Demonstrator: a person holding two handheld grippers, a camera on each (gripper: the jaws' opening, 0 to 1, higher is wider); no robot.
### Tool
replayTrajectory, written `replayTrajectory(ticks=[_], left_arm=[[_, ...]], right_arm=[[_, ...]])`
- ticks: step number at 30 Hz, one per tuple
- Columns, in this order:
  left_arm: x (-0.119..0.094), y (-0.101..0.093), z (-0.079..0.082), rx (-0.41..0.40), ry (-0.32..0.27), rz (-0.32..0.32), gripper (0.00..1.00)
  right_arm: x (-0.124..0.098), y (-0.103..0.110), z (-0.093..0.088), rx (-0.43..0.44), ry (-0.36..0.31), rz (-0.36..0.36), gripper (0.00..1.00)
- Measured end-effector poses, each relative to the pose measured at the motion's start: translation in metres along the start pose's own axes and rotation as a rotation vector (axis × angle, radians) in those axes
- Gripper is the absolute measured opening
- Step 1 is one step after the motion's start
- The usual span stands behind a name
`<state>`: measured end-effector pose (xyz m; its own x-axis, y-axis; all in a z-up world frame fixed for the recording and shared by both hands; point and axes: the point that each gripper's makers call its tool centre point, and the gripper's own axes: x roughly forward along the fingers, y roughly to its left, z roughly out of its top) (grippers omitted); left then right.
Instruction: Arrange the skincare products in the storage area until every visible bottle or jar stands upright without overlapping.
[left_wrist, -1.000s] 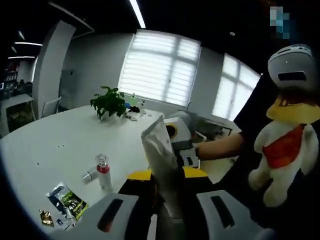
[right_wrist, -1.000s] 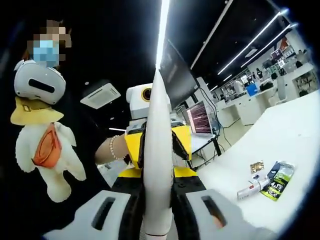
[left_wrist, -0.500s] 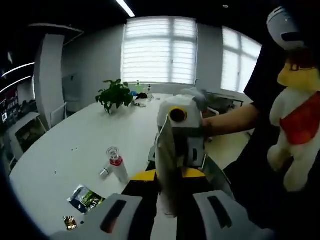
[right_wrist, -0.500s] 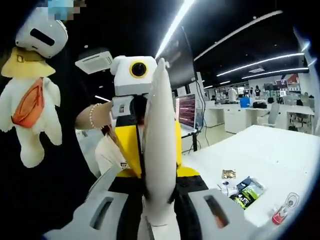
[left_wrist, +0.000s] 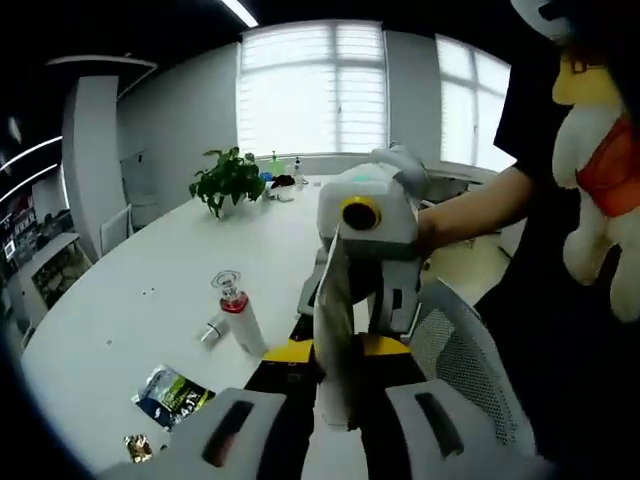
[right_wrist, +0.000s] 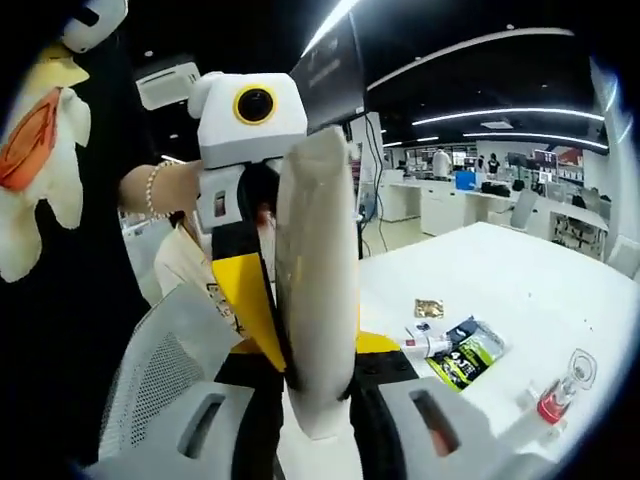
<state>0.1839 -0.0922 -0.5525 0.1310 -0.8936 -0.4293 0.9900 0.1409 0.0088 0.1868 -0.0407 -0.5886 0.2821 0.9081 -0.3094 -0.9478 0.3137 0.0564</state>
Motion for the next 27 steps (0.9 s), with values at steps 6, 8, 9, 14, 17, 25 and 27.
replayTrajectory(ticks=[6,8,9,14,17,25,27], left_arm=[[0.013,0.004,-0.021,-0.024,-0.013,-0.002,0.16],[0.017,0.005,-0.027,-0.020,-0.003,-0.003,0.16],[0.020,0.005,-0.032,-0.013,0.005,-0.005,0.16],[0.029,0.010,-0.049,-0.010,0.017,-0.011,0.16],[0.033,0.014,-0.057,-0.026,0.007,-0.008,0.16],[0.046,0.017,-0.074,-0.053,0.005,-0.020,0.16],[0.048,0.017,-0.077,-0.053,0.004,-0.019,0.16]], right_arm=[[0.006,-0.008,-0.028,-0.004,0.072,-0.034,0.25],[0.009,-0.012,-0.038,-0.004,0.086,-0.052,0.25],[0.010,-0.013,-0.042,0.000,0.091,-0.057,0.25],[0.013,-0.021,-0.063,-0.012,0.146,-0.091,0.25],[0.013,-0.025,-0.071,-0.013,0.165,-0.103,0.25],[0.015,-0.031,-0.093,-0.028,0.231,-0.130,0.26],[0.016,-0.033,-0.097,-0.031,0.239,-0.136,0.26]])
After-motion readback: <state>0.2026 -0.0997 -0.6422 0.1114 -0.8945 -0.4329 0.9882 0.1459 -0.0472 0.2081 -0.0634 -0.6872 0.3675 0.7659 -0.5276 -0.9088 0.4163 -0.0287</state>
